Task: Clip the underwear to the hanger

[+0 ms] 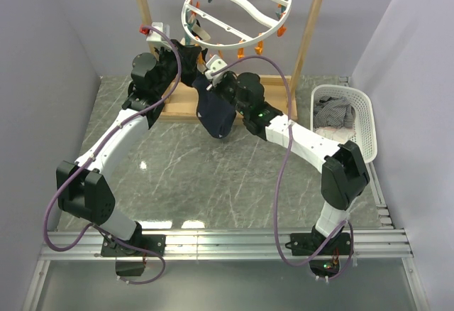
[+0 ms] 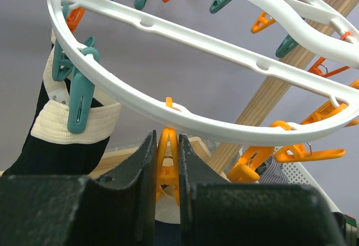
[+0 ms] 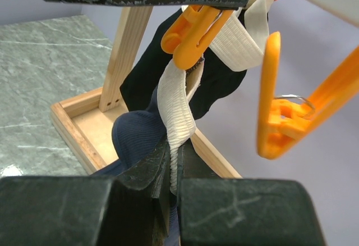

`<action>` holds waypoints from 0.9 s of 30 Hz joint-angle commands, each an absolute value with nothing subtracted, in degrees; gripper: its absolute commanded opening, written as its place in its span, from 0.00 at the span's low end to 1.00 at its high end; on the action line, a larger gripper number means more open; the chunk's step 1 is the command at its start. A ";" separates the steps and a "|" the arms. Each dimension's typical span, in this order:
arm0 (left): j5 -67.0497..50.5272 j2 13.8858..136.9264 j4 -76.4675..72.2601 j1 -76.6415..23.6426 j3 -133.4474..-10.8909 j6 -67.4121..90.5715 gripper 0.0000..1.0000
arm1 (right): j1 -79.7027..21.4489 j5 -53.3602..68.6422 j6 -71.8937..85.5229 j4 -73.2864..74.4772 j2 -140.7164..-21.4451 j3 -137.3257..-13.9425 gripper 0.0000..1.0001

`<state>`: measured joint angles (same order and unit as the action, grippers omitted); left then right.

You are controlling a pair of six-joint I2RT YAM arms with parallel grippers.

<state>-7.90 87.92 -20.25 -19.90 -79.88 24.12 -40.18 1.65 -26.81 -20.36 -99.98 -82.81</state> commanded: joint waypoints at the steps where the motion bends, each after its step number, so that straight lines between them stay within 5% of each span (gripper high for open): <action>1: -7.65 88.33 -18.72 -19.25 -81.03 23.38 0.00 | -40.08 2.37 -27.60 -22.76 -95.80 -81.92 0.00; 27: -8.17 88.68 -18.90 -19.34 -80.33 23.20 0.00 | -40.08 2.20 -24.18 -20.75 -95.45 -85.51 0.00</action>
<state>-7.92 88.38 -20.25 -19.90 -80.05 24.10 -40.18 2.22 -25.80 -19.66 -98.45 -81.41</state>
